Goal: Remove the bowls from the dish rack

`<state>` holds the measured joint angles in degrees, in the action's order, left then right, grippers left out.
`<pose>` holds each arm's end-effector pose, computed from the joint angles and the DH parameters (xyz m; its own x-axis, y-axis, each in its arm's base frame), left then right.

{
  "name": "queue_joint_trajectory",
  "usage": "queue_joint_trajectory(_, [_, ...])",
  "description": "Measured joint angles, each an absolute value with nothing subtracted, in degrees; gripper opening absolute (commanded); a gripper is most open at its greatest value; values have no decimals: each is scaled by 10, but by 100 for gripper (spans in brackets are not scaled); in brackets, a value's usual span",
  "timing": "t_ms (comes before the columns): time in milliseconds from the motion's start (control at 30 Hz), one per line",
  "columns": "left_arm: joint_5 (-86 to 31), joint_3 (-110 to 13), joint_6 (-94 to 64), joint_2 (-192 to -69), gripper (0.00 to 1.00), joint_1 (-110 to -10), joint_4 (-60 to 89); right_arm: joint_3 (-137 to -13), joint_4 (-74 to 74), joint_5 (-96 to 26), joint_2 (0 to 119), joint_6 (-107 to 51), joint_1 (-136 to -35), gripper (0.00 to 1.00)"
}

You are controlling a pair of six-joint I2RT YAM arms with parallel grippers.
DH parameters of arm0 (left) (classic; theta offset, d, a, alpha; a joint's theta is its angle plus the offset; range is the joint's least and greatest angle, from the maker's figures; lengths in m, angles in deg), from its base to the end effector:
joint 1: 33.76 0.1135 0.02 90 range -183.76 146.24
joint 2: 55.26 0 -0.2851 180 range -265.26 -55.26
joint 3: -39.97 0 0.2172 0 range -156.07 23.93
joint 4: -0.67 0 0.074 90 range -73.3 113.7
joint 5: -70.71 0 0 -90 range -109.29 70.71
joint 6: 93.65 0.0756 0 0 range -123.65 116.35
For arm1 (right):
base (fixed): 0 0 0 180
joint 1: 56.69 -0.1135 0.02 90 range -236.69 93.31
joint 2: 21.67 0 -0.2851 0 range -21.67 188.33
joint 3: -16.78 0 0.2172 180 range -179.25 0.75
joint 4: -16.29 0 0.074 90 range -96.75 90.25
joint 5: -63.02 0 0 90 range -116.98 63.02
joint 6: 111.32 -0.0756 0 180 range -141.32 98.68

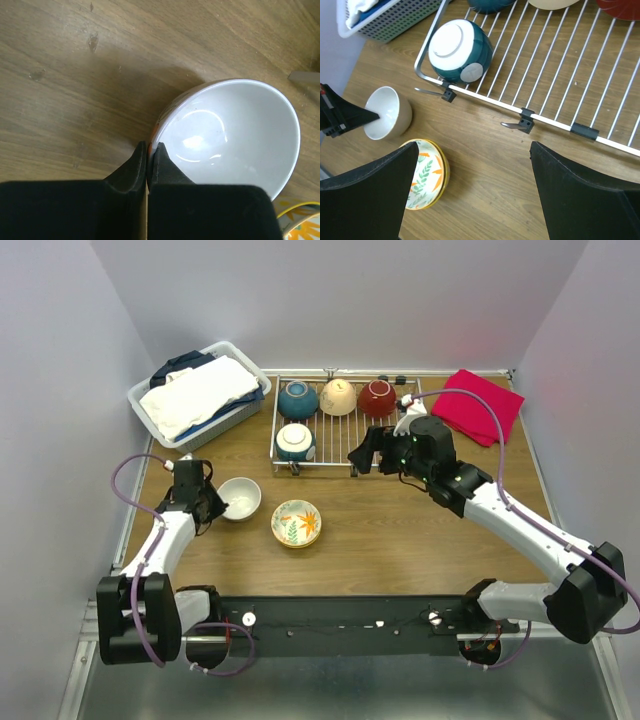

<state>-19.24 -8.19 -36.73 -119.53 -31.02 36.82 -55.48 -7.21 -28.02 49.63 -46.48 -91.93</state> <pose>0.1962 0.0095 0.1918 -0.6355 -0.5768 -0.5132 -0.4716 0.8163 -0.3335 0.2311 0.1649 0.3298 -0.5345 0.1429 -0.8330 -0.4015 0.8244 0.3990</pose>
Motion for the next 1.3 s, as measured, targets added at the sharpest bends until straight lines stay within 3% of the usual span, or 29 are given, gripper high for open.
queue_joint_trajectory(100, [-197,-85,-370,-1211,25,-303,352,-555,-78,-269,496,-454,-919,100])
queue_joint_trajectory(133, [-198,-87,-371,-1214,38,-301,349,-555,-80,-263,497,-449,-919,100])
queue_joint_trajectory(333, [-200,-92,-368,-1212,80,-299,341,-567,-99,-219,515,-406,-919,100])
queue_joint_trajectory(433, [-199,-95,-357,-1195,92,-299,348,-602,-112,-193,552,-373,-919,100])
queue_joint_trajectory(667, [-166,-138,-315,-1143,99,-311,394,-685,-131,-124,641,-258,-918,100])
queue_joint_trajectory(933, [-118,-152,-273,-1068,99,-393,441,-750,-122,-82,746,-108,-888,100])
queue_joint_trajectory(1300, [-130,-128,-255,-1011,99,-421,435,-794,-28,-75,864,113,-854,100])
